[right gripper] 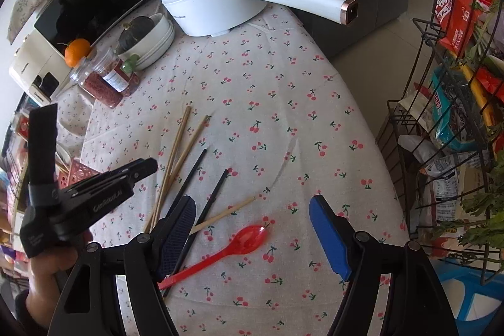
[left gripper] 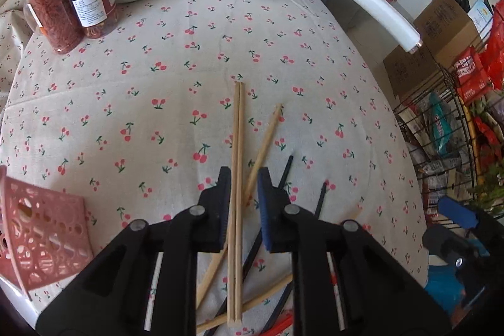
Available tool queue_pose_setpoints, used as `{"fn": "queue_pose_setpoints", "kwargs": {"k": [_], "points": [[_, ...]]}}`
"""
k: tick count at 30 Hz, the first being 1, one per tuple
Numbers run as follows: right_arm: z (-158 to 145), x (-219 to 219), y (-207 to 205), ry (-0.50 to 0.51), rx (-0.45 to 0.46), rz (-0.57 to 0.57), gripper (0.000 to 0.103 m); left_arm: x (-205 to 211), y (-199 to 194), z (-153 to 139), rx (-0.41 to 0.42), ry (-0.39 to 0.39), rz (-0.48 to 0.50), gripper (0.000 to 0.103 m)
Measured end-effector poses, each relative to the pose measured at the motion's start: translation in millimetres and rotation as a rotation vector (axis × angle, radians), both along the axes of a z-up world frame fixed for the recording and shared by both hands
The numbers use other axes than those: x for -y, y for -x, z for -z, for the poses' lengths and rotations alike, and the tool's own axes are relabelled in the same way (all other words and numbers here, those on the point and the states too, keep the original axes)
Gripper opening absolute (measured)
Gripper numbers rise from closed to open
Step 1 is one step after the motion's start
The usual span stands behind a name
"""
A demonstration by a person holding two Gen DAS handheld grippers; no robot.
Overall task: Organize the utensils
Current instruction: 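Grasp a pair of wooden chopsticks with the left gripper, then lift the chopsticks with the left gripper while the right gripper grasps the red spoon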
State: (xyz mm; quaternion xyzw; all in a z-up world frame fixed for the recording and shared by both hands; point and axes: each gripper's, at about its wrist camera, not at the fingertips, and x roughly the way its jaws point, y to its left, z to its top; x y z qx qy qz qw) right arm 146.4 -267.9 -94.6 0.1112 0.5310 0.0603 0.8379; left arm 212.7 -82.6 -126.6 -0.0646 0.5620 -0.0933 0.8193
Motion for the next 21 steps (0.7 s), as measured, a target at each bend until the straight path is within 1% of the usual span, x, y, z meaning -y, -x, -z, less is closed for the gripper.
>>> {"fn": "queue_pose_setpoints", "kwargs": {"k": [2, 5, 8, 10, 11, 12, 14, 17, 19, 21], "points": [[2, -1, -4, 0.005, -0.003, -0.01, 0.076, 5, -14, 6, -0.011, -0.015, -0.01, 0.018], [4, 0, -10, 0.012, -0.004, -0.015, 0.076, 12, -30, 13, -0.024, -0.072, -0.019, 0.018], [7, 3, -14, 0.022, -0.011, -0.016, 0.076, 18, -39, 22, -0.074, -0.087, -0.008, 0.018], [10, 6, -15, 0.033, -0.015, -0.011, 0.076, 22, -44, 31, -0.138, -0.11, 0.008, 0.018], [11, 8, -16, 0.038, -0.017, -0.009, 0.076, 23, -44, 29, -0.128, -0.125, 0.016, 0.018], [12, 9, -17, 0.043, -0.019, -0.005, 0.076, 25, -46, 30, -0.151, -0.141, 0.022, 0.017], [14, 11, -17, 0.045, -0.028, 0.0, 0.076, 25, -45, 27, -0.156, -0.141, 0.008, 0.01], [16, 12, -16, 0.033, -0.045, 0.002, 0.076, 22, -36, 16, -0.117, -0.12, 0.009, 0.01], [16, 10, -14, 0.024, -0.052, -0.005, 0.076, 21, -22, 4, -0.081, -0.128, 0.025, 0.01], [16, 6, -12, 0.025, -0.055, -0.013, 0.076, 18, -8, -13, -0.047, -0.119, 0.034, 0.01]]}}
